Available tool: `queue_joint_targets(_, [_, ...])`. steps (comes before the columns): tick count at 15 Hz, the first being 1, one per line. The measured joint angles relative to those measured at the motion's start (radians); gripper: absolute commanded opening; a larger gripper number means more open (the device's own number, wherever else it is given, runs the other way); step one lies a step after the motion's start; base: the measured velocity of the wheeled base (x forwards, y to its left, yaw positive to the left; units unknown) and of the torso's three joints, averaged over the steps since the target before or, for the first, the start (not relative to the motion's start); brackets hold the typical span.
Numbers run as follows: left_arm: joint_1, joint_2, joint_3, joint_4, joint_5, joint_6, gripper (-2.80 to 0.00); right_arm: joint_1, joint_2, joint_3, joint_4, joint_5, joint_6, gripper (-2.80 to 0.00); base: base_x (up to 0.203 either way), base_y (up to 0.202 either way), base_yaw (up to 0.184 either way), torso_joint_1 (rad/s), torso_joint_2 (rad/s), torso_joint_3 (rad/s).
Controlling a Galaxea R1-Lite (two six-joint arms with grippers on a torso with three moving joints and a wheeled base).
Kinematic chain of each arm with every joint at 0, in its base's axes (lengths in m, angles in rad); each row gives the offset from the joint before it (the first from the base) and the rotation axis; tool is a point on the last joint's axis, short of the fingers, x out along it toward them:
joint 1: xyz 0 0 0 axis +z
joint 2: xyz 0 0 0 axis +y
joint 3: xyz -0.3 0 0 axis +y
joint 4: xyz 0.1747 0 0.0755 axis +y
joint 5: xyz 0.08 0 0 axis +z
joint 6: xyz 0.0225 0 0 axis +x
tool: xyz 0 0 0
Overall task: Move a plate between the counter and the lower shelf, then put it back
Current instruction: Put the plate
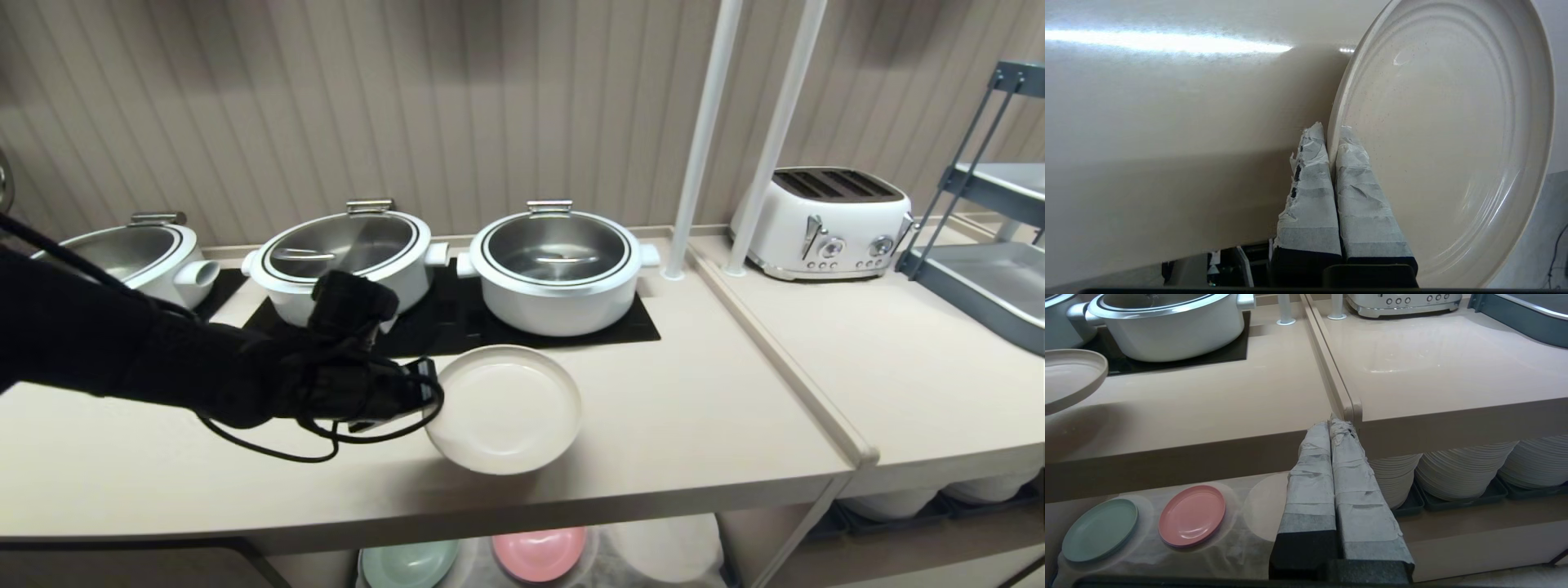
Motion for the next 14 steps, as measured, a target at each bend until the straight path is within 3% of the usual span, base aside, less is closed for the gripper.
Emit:
queue_joint_targets(7, [-0.109,0.154,-0.091,0.000,0.078,-0.065,-2.80,0.000,0.000,0.000,0.000,0.000,0.000,-2.80,0.000,0.000,0.000,0.000,0.00,0.000])
queue_joint_targets(14, [-0.148,0.218,-0.140,0.000,0.110,-0.088,-2.80,0.000,0.000,0.000,0.000,0.000,0.000,-2.80,0.000,0.000,0.000,0.000,0.00,0.000])
